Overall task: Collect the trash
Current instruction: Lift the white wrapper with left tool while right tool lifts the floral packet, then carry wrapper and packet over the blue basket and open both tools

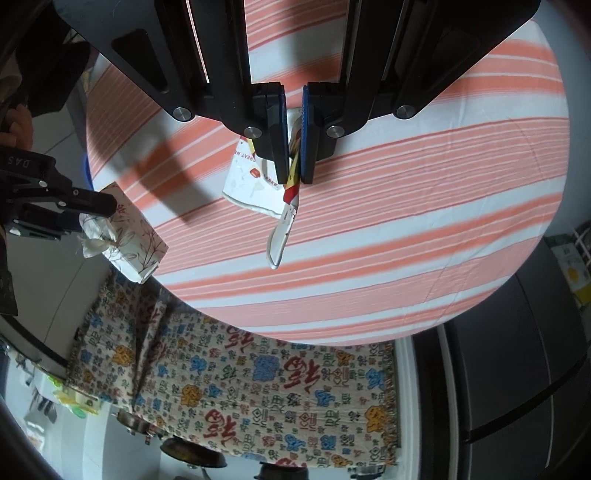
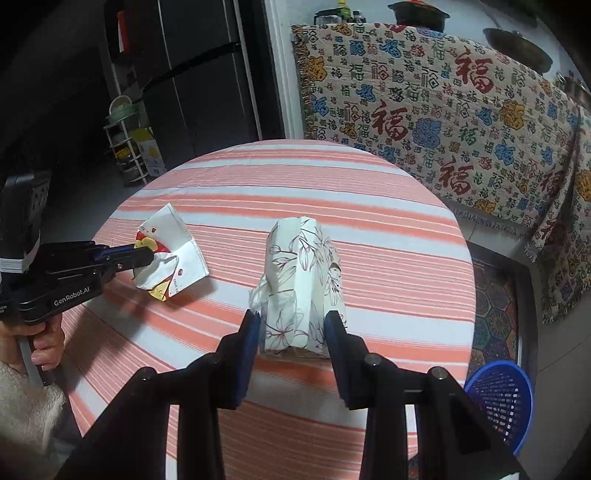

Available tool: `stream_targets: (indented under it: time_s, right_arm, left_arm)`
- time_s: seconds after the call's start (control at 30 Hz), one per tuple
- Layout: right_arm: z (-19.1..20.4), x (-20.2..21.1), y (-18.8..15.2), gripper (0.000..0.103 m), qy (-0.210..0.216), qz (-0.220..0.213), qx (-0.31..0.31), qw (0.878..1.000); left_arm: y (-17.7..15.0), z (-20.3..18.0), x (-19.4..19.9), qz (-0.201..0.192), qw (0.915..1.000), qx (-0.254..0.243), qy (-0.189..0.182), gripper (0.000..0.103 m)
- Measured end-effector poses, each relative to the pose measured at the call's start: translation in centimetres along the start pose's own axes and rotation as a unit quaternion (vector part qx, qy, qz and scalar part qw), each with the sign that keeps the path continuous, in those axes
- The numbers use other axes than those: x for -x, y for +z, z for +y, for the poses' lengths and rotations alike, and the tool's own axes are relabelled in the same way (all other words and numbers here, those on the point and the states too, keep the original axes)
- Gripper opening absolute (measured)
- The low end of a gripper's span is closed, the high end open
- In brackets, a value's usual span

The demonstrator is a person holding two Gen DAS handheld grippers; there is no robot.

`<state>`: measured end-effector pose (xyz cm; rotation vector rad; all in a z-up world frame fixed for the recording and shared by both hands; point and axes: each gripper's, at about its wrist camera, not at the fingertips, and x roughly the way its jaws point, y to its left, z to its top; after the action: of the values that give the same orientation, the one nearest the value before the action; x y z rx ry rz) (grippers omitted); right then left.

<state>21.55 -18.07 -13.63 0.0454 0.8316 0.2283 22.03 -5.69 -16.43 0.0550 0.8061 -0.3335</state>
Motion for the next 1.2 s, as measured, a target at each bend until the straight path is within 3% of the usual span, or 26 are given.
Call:
stream_targets:
  time_s: [0.27,0.43,0.67,0.87,1.0,1.2]
  right_arm:
    - [-1.3,0.7,-0.7,0.037,-0.007,-0.001,-0.014,1.000]
    - [-3.1,2.1,-1.2,0.037,-0.013,-0.011,-0.038,0.999]
    - [-12.1,8.2,-3.8,0.037,-0.090,-0.024,-0.108,0.990]
    - [-20.2,12.9,-8.0,0.037,-0.158,-0.015,-0.168,0.973]
    - [-24.5,13.3,-10.3,0.037,-0.172,0.003,-0.207,0.963]
    - [-29.3,11.5,-13.2,0.037,-0.167,0.022,-0.243,0.955]
  left_arm:
    - [0.5,-1.6,0.0,-0.003,0.9999,-0.015,-0.007,0.004]
    - [1.9,-4.0,-0.1,-0.004,0.9985,-0.019,-0.050,0.004]
    - [5.2,-13.5,-0.6,-0.012,0.9883,-0.065,-0.138,0.004]
    - [7.3,-24.0,-4.0,0.015,0.9714,-0.092,-0.218,0.004]
    - [7.7,-29.9,-7.1,0.036,0.9641,-0.105,-0.241,0.004]
    - [7.8,-36.6,-11.7,0.061,0.9598,-0.119,-0.247,0.004]
